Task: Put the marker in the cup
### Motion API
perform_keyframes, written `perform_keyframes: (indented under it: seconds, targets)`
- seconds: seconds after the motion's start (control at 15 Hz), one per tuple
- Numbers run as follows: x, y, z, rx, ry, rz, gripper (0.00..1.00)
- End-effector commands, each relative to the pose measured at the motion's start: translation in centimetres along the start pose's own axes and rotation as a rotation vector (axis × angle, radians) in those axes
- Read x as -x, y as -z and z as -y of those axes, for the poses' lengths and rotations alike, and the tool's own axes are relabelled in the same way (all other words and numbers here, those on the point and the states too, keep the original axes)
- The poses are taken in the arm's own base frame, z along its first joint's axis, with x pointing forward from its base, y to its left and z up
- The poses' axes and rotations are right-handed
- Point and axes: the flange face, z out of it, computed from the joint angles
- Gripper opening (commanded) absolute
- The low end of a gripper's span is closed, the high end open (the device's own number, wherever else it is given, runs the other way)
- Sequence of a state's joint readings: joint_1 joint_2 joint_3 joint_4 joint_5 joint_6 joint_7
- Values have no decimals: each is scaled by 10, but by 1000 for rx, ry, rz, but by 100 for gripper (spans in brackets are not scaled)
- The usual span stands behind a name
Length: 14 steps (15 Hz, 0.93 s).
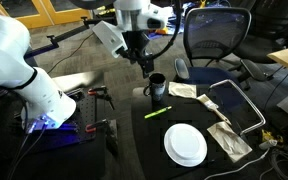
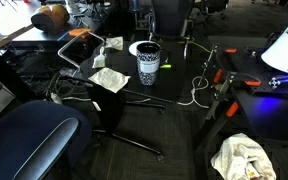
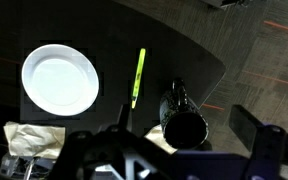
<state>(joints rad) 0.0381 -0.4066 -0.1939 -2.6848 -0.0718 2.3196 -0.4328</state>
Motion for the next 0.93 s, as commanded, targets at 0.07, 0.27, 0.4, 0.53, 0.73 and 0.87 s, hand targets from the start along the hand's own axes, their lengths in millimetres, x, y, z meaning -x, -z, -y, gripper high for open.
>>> perform_keyframes:
  seconds: [0.07,0.27,0.4,0.53,0.73,0.87]
  targets:
    - [6,-45,7,10,6,11,100]
    - [8,-49,8,0,5,22,100]
    - [11,-63,9,-5,5,40,100]
    - [11,-66,9,-6,6,45,100]
    - [8,-68,7,-2,3,43,100]
    - [5,-79,6,-6,3,40,100]
